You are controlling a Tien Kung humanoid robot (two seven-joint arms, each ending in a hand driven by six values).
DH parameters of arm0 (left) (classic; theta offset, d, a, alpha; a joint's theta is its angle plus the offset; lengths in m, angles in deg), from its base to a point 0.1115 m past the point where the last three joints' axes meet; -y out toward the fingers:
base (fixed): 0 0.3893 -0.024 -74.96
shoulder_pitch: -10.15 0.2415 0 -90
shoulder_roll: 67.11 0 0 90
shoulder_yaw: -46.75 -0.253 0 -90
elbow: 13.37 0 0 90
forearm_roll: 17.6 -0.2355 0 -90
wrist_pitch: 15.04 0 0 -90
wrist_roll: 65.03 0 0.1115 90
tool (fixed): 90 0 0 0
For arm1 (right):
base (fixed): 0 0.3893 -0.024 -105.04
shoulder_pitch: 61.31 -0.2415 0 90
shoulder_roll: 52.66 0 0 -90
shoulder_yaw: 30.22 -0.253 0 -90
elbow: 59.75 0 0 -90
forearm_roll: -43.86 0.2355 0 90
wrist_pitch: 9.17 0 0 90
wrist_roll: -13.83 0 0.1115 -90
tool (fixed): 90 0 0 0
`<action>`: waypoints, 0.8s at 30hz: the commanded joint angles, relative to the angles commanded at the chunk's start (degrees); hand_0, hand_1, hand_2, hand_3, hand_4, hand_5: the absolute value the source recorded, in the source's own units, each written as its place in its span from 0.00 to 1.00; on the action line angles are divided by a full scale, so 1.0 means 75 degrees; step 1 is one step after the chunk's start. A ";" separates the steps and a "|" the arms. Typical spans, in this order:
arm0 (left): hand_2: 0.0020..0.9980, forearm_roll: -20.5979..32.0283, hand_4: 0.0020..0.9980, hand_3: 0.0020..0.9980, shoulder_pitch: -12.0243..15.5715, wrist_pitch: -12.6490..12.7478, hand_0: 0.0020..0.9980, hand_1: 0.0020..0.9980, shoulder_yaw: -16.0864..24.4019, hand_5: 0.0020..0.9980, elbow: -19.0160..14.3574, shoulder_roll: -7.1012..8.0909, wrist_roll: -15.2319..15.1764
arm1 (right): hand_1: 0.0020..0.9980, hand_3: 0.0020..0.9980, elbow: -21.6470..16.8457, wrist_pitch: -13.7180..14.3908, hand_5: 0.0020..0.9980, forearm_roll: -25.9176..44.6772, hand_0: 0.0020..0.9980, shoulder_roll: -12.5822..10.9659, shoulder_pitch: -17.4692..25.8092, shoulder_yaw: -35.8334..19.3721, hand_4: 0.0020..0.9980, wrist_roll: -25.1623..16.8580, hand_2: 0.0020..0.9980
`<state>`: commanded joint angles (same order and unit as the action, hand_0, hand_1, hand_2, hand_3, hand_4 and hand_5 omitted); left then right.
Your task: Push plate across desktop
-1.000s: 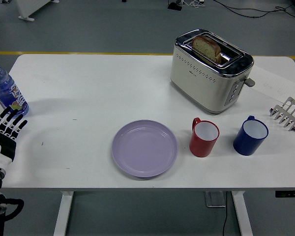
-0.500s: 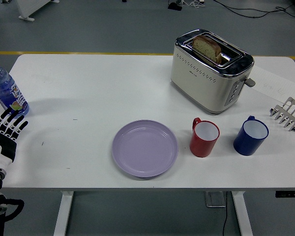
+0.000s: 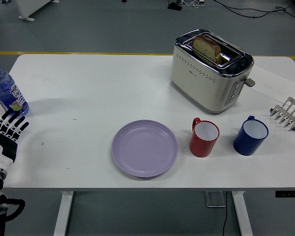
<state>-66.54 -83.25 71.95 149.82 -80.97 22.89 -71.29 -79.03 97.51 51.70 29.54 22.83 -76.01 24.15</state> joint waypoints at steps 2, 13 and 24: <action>0.71 0.0003 0.60 0.70 0.0003 0.0004 0.68 0.71 -0.0005 1.00 0.0003 0.0000 -0.0002 | 0.54 0.67 -0.0001 0.0002 0.58 -0.0001 0.54 -0.0001 0.0004 0.0000 0.52 0.0002 0.64; 0.71 0.0013 0.60 0.70 0.0063 0.0011 0.68 0.71 -0.0076 1.00 0.0023 0.0000 -0.0002 | 0.54 0.67 -0.0004 0.0026 0.58 0.0025 0.54 0.0014 0.0052 -0.0014 0.52 0.0012 0.64; 0.71 0.0027 0.60 0.70 0.0103 0.0017 0.69 0.71 -0.0134 1.00 0.0059 0.0000 -0.0008 | 0.54 0.67 -0.0010 0.0036 0.57 -0.0013 0.54 0.0014 0.0104 -0.0036 0.52 0.0027 0.64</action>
<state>-66.33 -82.47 72.08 148.82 -80.53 22.89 -71.34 -79.10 97.79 51.60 29.65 23.61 -76.28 24.35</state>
